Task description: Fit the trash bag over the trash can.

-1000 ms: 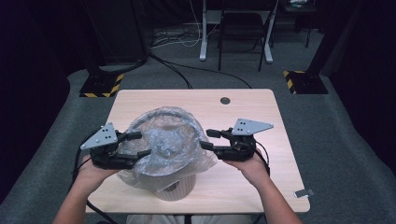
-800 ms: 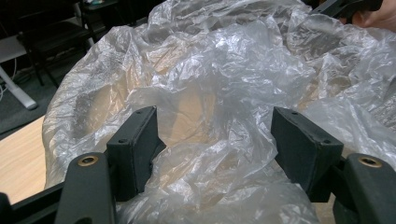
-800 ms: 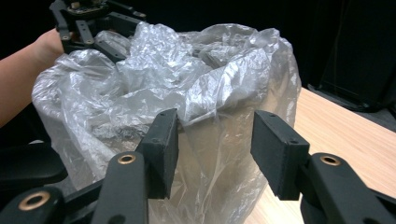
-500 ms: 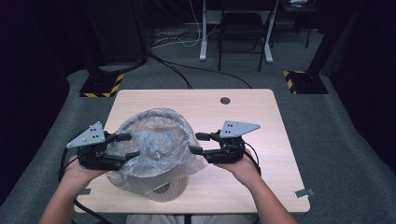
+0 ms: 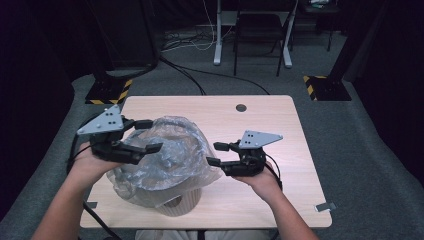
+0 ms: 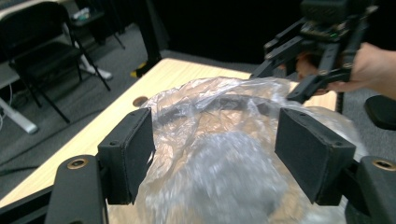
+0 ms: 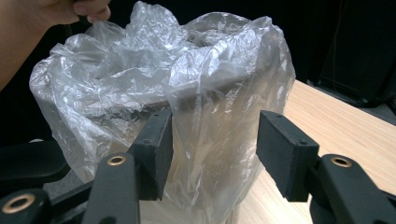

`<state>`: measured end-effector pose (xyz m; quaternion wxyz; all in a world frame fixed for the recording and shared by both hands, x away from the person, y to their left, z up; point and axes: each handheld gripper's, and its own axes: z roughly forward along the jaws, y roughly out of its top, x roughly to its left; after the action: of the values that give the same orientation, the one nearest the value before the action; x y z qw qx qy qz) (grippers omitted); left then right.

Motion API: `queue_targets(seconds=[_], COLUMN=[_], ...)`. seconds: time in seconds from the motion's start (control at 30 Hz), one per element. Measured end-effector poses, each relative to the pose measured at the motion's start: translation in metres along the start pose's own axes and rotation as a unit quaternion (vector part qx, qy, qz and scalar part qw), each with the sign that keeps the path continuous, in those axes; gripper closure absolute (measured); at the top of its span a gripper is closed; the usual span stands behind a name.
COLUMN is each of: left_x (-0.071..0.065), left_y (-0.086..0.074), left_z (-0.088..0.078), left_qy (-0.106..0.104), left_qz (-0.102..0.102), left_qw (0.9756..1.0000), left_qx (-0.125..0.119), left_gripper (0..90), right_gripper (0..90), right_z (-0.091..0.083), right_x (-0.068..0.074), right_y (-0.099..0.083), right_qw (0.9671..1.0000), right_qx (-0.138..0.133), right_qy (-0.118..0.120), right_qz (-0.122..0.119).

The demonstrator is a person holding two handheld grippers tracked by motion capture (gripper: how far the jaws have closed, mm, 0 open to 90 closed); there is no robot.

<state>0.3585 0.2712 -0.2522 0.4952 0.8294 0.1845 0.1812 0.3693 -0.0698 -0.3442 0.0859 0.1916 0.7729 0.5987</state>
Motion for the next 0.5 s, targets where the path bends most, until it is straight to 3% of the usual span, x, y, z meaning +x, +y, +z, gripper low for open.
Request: queue_targets(seconds=[0.1,0.2,0.37,0.5], left_x=[0.001,0.001,0.003,0.002], left_y=[0.001,-0.001,-0.001,0.0], left_z=[0.012,0.023,0.038,0.048], left_qy=[-0.006,-0.007,-0.015,-0.034], left_qz=[-0.007,0.004,0.003,0.008], left_qw=[0.9998,0.9991,0.9981,0.9957], left_qx=[0.017,0.043,0.06,0.086], left_gripper=[27.6,28.2,28.7,28.9], right_gripper=[44.5,43.4,42.1,42.1], right_z=[-0.003,-0.007,-0.018,-0.027], right_x=[0.0,0.0,-0.001,-0.002], right_y=[0.0,-0.001,-0.002,-0.002], right_qw=[1.0,1.0,0.9997,0.9993], right_qx=[-0.003,-0.004,-0.008,-0.013], right_qy=[-0.003,-0.008,-0.022,-0.032], right_qz=[0.002,0.004,0.008,0.011])
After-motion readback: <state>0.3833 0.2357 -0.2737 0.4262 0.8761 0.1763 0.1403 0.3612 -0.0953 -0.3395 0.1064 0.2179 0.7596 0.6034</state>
